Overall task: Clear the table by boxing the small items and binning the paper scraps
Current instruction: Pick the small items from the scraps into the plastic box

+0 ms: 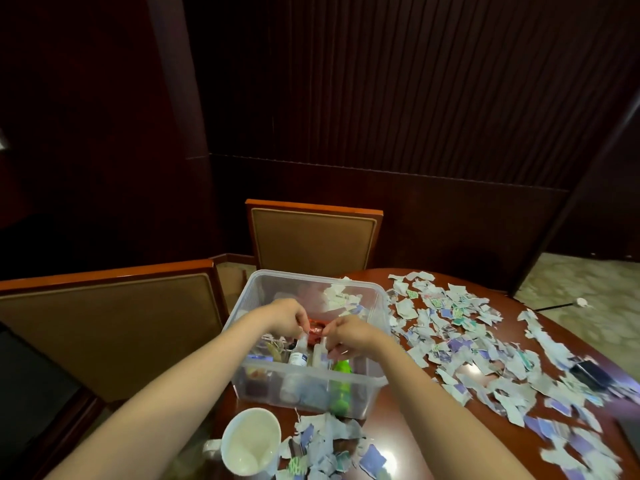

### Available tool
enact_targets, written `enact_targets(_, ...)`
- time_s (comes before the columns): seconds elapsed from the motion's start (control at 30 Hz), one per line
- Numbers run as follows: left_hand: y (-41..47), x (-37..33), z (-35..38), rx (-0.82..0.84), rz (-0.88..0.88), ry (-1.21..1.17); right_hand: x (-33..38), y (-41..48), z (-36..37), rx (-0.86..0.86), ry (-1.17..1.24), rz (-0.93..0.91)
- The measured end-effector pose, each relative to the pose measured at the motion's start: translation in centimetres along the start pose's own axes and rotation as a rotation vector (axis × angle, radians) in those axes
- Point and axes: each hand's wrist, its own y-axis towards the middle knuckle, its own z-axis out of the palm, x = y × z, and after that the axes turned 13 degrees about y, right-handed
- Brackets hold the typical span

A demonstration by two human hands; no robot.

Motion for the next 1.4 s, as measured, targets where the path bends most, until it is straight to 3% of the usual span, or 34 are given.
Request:
enact_targets(0.27, -0.8, -5.3, -1.1, -0.064, 0.08, -0.005, -0.4, -4.2, -4.2, -0.156, 0.128, -0.085)
enact_targets(0.57, -0.6, -13.2, -0.2, -0.06, 0.206, -0.046, -4.8, -9.4, -11.7, -0.443, 0.239, -0.099)
enact_targets(0.97, 2.2, -24.4, 3.8, 0.014, 0.34, -0.009, -11.8, -14.9, -19.1, -0.617, 0.345, 0.0)
enact_targets(1.4, 6.4, -36.7, 9.4, 0.077, 0.402, -0.141, -21.7, -17.4, -28.9, -0.86, 0.379, 0.134)
